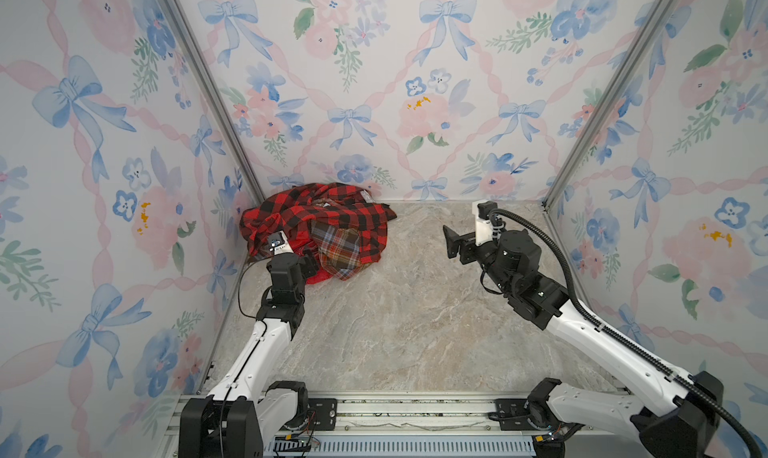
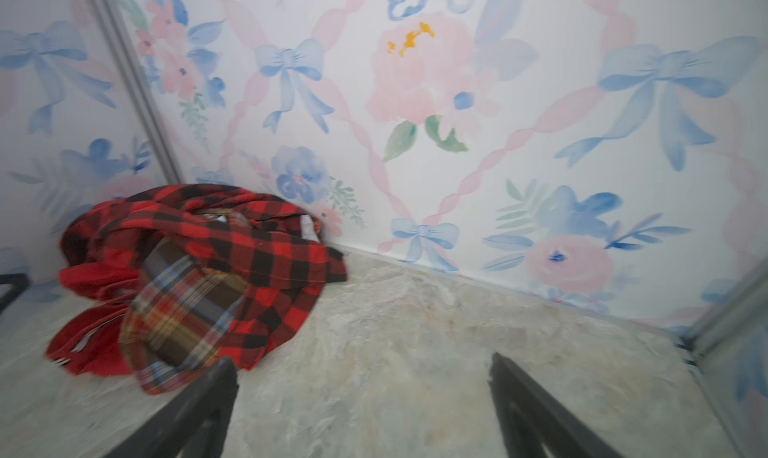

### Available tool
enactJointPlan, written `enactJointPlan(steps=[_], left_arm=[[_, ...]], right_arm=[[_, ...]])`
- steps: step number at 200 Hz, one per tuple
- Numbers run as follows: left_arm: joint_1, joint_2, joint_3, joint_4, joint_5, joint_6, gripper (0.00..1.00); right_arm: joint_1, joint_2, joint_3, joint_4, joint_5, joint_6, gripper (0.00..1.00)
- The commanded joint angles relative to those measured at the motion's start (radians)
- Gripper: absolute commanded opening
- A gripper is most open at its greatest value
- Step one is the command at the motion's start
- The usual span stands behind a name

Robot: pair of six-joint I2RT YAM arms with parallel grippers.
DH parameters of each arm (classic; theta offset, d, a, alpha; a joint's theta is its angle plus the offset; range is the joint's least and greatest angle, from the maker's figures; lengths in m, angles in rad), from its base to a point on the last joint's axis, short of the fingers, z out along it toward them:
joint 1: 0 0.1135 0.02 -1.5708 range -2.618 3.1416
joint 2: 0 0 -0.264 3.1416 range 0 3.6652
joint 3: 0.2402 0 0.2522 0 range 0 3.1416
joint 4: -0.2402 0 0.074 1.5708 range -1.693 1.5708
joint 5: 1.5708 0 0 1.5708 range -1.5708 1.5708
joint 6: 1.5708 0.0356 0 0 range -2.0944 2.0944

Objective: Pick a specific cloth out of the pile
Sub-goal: 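Grasp the red striped-trim garment with the left gripper while the right arm swings inward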

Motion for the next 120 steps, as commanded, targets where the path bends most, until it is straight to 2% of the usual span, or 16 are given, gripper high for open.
enactJointPlan(steps=[1, 26, 51, 83, 120], left_arm=[[0.049, 0.037, 0.034, -0.272, 0.142, -0.090, 0.73], [0.126, 0.085, 0.068, -0.288, 0.160, -0.132, 0.67], [0.179, 0.197, 0.117, -0.268, 0.183, -0.155, 0.70], [0.204, 0.335, 0.197, -0.235, 0.241, -0.165, 0.74], [0.213, 0.419, 0.220, -0.205, 0.209, -0.181, 0.74]], right_arm=[[0.170, 0.121, 0.024, -0.159, 0.019, 0.089, 0.97], [0.343, 0.267, 0.112, -0.134, 0.036, 0.103, 0.97], [0.442, 0.365, 0.167, -0.111, 0.036, 0.109, 0.97], [0.491, 0.404, 0.170, -0.055, 0.000, 0.147, 0.97], [0.498, 0.410, 0.161, -0.063, 0.001, 0.151, 0.97]])
